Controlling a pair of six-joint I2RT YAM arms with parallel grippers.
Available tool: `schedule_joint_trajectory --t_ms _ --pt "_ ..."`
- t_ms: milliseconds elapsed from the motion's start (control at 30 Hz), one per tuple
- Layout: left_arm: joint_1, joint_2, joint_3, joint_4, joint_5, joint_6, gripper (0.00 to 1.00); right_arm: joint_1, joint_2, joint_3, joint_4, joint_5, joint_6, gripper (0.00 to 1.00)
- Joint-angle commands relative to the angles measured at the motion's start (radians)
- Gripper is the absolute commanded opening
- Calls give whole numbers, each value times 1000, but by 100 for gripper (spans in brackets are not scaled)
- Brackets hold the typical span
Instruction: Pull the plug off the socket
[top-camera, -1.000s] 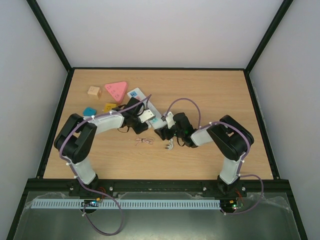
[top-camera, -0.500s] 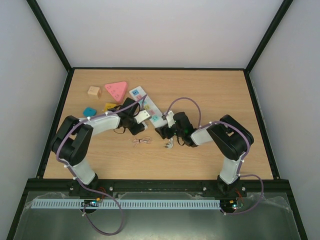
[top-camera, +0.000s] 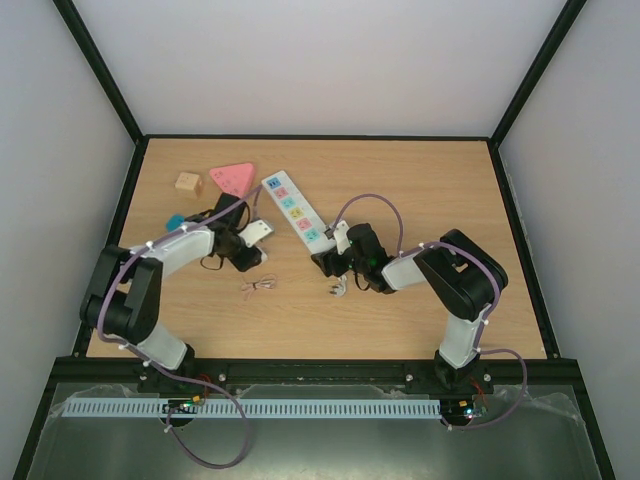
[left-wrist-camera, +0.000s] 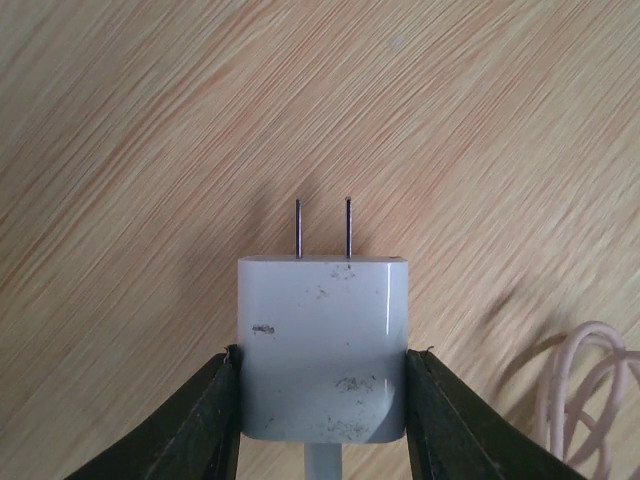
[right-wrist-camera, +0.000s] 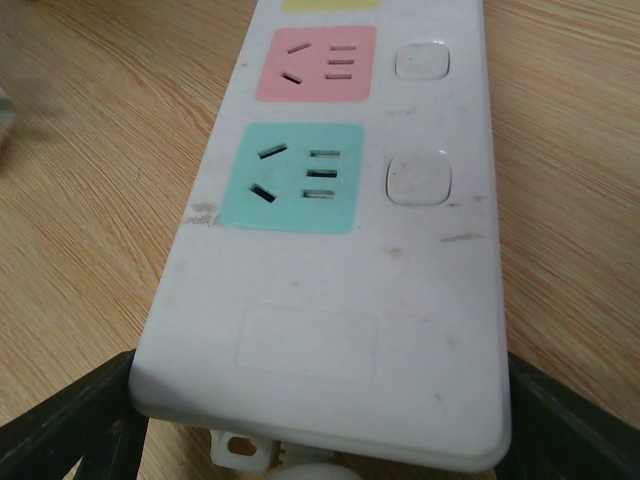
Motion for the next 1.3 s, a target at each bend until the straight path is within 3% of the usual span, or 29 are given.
schedule_joint_trajectory --t_ms 0,400,633,700,833,967,1033,1233,1267 --pt "90 -91 -37 -100 -2 80 27 -11 27 4 -58 64 -8 39" --pt "412 -180 -136 -108 -32 271 28 -12 23 4 -61 66 -4 42" --pt "485 -131 -120 -68 -35 297 28 -12 11 2 -67 69 -2 46" --pt "486 -122 -119 -57 -37 296 29 -11 8 2 -69 67 -2 49" --pt "486 -106 -114 -52 -28 287 33 -11 -8 4 -79 53 2 67" --pt "486 -107 -114 -57 -16 286 50 -12 -20 18 -99 55 7 84" --pt "486 -113 -114 -73 -1 290 67 -11 -27 26 -112 54 11 89" --pt "484 -167 -102 -101 35 285 98 -11 -52 65 -161 65 10 99" --pt "484 -176 -94 -111 41 283 99 -12 -55 79 -175 66 11 100"
